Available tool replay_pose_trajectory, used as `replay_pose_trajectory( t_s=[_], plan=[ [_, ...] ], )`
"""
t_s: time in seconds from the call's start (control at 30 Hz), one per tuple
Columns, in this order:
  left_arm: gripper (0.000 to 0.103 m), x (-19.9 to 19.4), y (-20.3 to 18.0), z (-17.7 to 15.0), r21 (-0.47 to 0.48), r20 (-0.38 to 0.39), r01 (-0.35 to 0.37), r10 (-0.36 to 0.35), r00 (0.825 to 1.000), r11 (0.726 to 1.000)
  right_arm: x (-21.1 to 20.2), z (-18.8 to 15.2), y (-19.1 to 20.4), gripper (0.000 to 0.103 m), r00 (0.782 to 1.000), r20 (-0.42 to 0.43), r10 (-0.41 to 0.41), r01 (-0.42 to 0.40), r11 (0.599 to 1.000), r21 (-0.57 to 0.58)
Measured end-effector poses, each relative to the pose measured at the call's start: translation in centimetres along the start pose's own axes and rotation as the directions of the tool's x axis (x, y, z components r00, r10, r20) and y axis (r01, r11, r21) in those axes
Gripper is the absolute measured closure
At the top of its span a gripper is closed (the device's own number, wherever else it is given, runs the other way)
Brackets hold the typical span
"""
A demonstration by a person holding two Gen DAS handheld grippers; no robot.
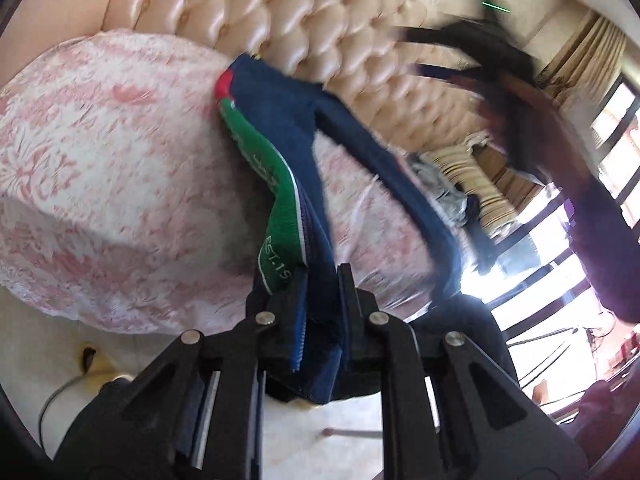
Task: Fold clothes
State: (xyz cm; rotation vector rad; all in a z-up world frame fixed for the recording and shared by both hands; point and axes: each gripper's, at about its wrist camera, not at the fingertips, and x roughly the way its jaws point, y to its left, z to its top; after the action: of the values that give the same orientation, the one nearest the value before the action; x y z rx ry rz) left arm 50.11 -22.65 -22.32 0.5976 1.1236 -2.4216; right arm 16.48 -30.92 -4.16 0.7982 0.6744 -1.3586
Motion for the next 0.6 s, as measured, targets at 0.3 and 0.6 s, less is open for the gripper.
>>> replay_pose_trajectory(
  t_s=[0.3,0.6],
  plan=[
    [0.087,-0.1,0.0,0.6,0.002,0.068,0.032,-0.033,0.997,0.999,20.1,12.0,-2.1,0.0,0.949,-0.309,-0.067,0.105,0.989,0.109],
    [0.087,-0.5,1.7,0.3,-0.012,0.095,0.085,-0.083,0.992,0.996,33.3,17.6,-2.7,0.0,0.854,-0.456,-0.253,0.317,0.946,0.069]
  ],
)
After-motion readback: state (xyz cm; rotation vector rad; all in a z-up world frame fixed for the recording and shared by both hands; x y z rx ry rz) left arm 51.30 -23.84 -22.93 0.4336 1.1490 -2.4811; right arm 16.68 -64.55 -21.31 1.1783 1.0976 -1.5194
